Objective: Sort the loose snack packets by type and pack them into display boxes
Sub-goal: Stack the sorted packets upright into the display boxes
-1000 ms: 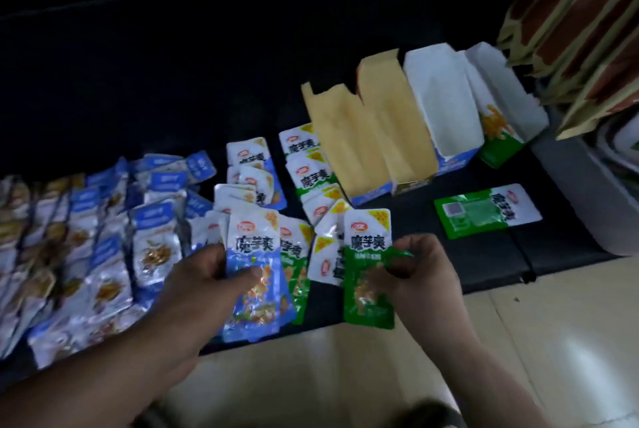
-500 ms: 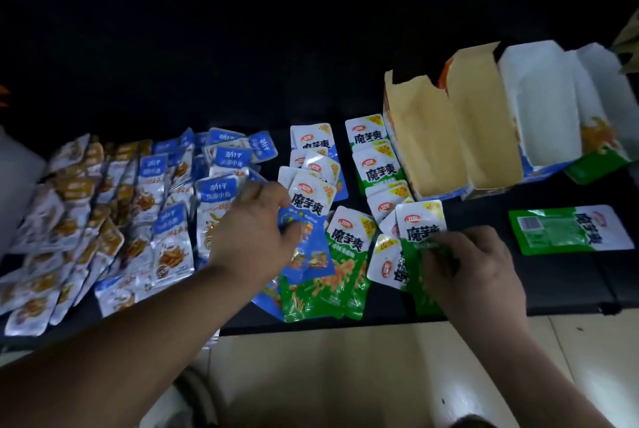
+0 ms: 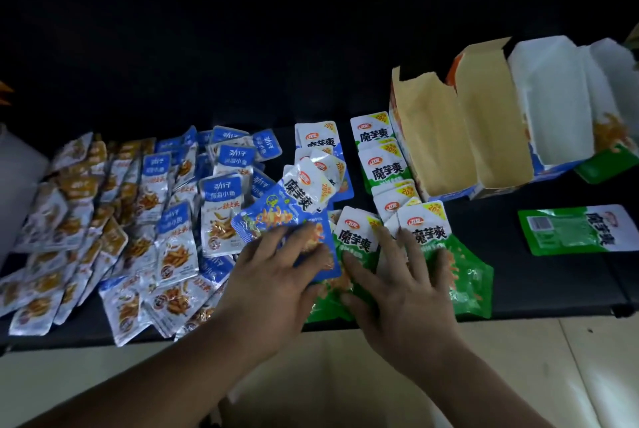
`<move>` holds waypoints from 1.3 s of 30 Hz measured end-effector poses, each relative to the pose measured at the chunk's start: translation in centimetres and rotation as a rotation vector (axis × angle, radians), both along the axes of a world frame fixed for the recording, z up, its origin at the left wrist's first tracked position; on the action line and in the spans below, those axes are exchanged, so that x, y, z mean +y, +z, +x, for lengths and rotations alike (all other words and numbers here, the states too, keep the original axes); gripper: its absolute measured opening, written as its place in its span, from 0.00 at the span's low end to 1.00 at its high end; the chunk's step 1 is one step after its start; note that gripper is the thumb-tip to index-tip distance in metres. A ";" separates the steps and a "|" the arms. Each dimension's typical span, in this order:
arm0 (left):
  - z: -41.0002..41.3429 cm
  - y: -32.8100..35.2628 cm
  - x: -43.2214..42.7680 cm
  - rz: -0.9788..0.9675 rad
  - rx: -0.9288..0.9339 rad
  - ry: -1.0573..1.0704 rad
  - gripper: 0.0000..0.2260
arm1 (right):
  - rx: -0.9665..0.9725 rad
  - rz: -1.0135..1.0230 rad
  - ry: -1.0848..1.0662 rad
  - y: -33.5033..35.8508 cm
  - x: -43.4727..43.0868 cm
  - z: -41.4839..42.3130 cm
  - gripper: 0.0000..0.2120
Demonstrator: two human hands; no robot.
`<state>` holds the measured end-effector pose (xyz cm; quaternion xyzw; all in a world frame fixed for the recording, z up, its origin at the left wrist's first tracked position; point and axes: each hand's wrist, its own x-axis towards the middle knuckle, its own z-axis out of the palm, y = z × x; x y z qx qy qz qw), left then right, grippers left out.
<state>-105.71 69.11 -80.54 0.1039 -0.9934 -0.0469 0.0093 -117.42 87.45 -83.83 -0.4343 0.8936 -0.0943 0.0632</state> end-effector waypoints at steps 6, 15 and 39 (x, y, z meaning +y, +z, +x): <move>-0.1 -0.6 -0.8 0.103 0.062 0.052 0.13 | -0.025 -0.015 0.042 -0.6 1.6 -1.5 0.27; 1.6 -2.0 -1.0 0.263 0.100 0.038 0.15 | -0.003 -0.032 0.030 -0.3 1.8 -1.1 0.34; 2.3 0.3 -0.9 0.436 -0.050 0.625 0.26 | 0.109 -0.113 0.066 -1.3 -4.2 -0.2 0.26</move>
